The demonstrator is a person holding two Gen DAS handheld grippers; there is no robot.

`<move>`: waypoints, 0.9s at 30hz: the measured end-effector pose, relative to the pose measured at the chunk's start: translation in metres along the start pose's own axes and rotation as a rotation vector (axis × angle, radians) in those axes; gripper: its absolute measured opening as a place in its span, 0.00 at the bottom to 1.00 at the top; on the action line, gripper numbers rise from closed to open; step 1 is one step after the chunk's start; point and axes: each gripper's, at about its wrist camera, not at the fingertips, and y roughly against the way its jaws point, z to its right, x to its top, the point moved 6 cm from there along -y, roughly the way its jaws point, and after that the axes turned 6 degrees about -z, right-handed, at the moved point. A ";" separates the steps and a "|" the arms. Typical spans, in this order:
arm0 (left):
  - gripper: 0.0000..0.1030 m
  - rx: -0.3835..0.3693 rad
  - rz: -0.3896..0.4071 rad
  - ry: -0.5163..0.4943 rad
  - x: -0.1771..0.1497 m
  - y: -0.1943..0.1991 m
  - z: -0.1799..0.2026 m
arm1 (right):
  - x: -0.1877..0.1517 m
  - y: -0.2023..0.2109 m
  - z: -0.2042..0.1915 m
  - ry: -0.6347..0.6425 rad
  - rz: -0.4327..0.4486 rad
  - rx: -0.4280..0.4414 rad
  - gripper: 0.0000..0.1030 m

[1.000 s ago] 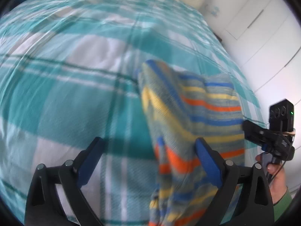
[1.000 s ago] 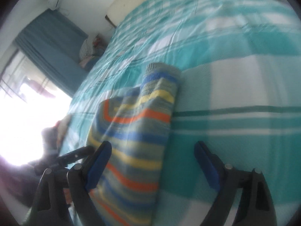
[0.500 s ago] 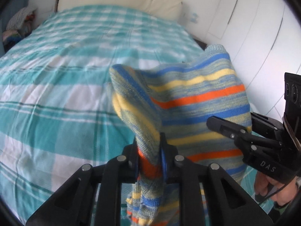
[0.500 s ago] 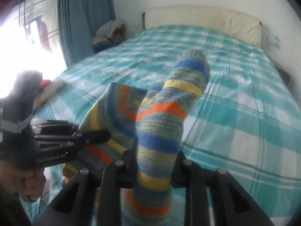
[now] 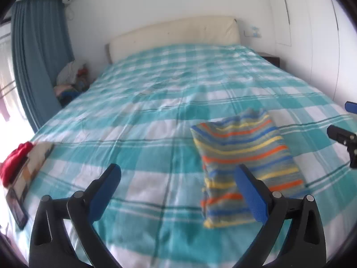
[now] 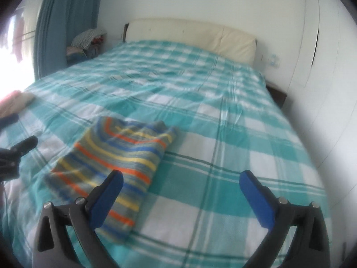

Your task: Fold small clothes

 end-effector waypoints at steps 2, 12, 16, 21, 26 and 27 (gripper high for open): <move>0.99 0.015 -0.022 0.022 -0.005 0.015 0.000 | -0.003 0.025 -0.011 0.017 0.018 -0.019 1.00; 0.99 0.020 -0.056 0.039 -0.034 0.071 0.012 | -0.027 0.101 -0.042 -0.020 0.016 -0.041 1.00; 1.00 -0.032 -0.053 0.060 -0.041 0.088 0.015 | -0.040 0.109 -0.046 -0.036 -0.010 -0.044 0.99; 1.00 -0.044 -0.067 0.123 -0.044 0.099 0.009 | -0.050 0.123 -0.052 -0.065 -0.028 0.016 0.99; 1.00 -0.056 -0.049 0.181 -0.045 0.114 0.004 | -0.060 0.138 -0.050 -0.098 -0.040 0.065 0.99; 1.00 -0.065 -0.047 0.181 -0.044 0.117 0.005 | -0.061 0.141 -0.049 -0.099 -0.042 0.069 0.99</move>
